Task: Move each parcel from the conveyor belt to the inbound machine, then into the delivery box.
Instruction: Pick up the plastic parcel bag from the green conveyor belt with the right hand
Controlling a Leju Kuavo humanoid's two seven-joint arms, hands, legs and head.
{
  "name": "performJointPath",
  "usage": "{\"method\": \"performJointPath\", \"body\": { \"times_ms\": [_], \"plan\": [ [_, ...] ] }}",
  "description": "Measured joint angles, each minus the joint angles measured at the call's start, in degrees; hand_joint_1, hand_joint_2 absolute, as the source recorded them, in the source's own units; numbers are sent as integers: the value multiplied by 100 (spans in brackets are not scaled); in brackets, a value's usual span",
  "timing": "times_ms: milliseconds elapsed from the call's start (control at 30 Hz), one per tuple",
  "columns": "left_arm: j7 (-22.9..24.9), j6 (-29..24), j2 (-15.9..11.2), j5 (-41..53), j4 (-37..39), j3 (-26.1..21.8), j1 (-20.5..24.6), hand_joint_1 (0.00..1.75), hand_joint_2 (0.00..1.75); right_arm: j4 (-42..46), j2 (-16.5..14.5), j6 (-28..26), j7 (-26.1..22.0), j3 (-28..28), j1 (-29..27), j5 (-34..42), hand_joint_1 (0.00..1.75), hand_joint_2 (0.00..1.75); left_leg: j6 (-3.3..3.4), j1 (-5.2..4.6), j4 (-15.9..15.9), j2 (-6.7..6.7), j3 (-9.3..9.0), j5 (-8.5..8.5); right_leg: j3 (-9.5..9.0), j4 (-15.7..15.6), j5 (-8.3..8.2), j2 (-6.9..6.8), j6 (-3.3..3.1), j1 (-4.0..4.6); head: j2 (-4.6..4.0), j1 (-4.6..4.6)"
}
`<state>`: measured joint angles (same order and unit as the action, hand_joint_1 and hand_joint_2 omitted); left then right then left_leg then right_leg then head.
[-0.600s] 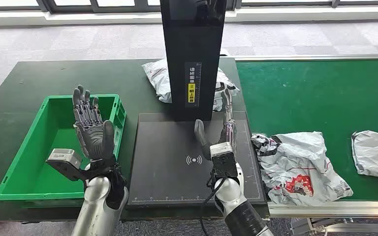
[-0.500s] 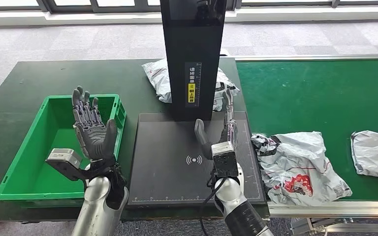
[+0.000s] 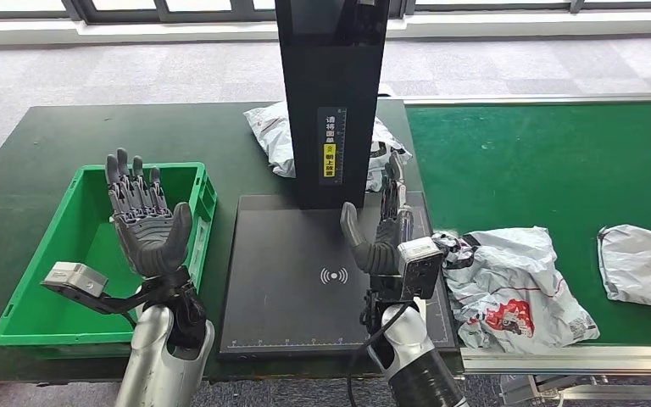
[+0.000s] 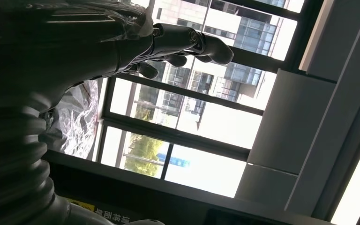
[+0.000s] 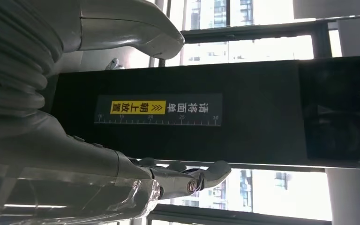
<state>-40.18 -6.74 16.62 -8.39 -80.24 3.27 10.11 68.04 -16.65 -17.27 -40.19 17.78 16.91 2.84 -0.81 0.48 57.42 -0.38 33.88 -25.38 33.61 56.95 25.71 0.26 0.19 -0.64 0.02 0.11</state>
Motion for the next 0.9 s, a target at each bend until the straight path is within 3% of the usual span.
{"method": "performJointPath", "body": {
  "times_ms": [433, 500, 633, 700, 767, 833, 900],
  "plan": [
    [-1, 264, -57, 119, 73, 1, -3, 0, 175, 7, 38, -106, -4, -3, -4, -448, 0, 175, 0, 0, 0, 0, 1, 0, -1, 0, 0, 0, 0, 1, 0, 1],
    [-1, 220, -59, 239, 65, 1, -4, 0, 175, -3, 49, -483, -3, 11, 11, -691, 0, 175, 0, 0, 0, -1, 1, 0, -1, 0, 0, 0, 0, 1, 0, 0],
    [-1, 109, -57, 557, -3, -4, -33, 0, 175, -206, 190, -1861, 16, 49, 180, -1649, 0, 175, 0, 0, 0, -2, 0, 0, -3, 0, 0, -1, 1, -1, 0, 1],
    [-1, 73, -57, 636, -43, -9, -73, 0, 175, -281, 259, -2151, 178, -77, 220, -2446, 0, 175, 1, -1, 3, -2, 0, 0, 0, -1, -2, -1, 2, -3, 0, 2],
    [-1, 38, -57, 698, -69, -20, -113, 0, 175, -220, 230, -2239, 432, -543, 222, -4088, 0, 175, 1, -3, 5, -1, 0, 0, 3, -1, -3, -1, 3, -4, 0, 0],
    [3, 4, -51, 741, -96, -43, -136, 0, 175, -127, 149, -2280, 720, -1431, 262, -6279, 0, 175, 2, -4, 6, -9, 1, 1, -2, -2, -3, -7, 4, -2, 0, -1],
    [46, -28, -33, 786, -165, -92, -162, 0, 175, -57, 85, -2289, 1045, -2444, 302, -7895, 0, 175, 3, -3, 6, -30, 1, 1, -12, -3, 0, -26, 6, -1, 0, 1]
  ]
}}
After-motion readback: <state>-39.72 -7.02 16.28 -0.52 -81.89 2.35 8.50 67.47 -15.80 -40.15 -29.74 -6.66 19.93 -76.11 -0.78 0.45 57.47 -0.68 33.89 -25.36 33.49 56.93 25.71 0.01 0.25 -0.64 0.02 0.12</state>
